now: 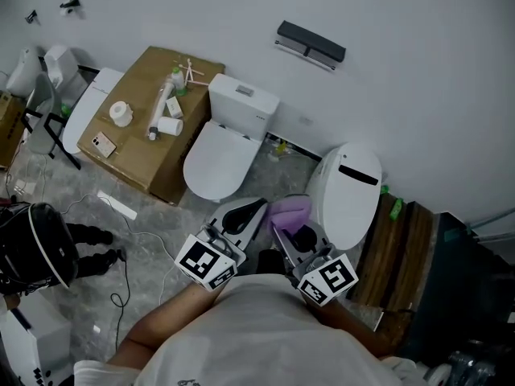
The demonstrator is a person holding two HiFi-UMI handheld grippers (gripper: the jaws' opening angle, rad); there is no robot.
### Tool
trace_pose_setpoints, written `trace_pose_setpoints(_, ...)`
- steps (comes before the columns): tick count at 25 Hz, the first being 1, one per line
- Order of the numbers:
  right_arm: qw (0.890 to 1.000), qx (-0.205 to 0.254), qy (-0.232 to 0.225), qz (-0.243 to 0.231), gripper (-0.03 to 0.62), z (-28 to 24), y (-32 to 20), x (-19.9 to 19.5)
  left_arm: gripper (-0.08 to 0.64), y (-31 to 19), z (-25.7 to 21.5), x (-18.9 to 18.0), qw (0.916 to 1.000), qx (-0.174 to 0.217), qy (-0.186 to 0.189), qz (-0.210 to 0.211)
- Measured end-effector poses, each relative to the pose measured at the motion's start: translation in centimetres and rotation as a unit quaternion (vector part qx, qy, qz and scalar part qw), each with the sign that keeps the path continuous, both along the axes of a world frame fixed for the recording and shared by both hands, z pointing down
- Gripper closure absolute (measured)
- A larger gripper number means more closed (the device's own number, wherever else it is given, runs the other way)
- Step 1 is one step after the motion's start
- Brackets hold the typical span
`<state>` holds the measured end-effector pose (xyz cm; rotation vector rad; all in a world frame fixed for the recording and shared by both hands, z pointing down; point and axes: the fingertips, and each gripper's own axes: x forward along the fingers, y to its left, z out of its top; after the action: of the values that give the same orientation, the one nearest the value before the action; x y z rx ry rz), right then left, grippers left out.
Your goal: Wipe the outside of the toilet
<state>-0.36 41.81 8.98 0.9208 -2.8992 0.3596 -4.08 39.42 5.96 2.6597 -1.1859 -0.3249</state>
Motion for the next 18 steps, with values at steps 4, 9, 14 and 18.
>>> trace_pose_setpoints(4,1.0,-0.001,-0.014,-0.017,0.506,0.0,-3.5,-0.2,0.554,-3.2,0.2,-0.4,0.9998,-0.004,-0.006,-0.017)
trace_pose_setpoints(9,0.998,0.015,-0.031,-0.057,0.506,-0.9,-8.6,0.1,0.554,-7.9,-0.4,0.1,0.9988,0.003,-0.015,-0.047)
trace_pose_setpoints(14,0.995,0.026,-0.037,-0.088,0.506,-1.8,-14.4,2.7,0.554,-14.0,-1.7,0.9,0.9947,0.02,-0.024,-0.098)
trace_pose_setpoints(18,0.991,0.021,-0.043,-0.129,0.506,-1.7,-18.1,4.9,0.554,-17.8,-1.5,2.5,0.9919,0.015,-0.026,-0.123)
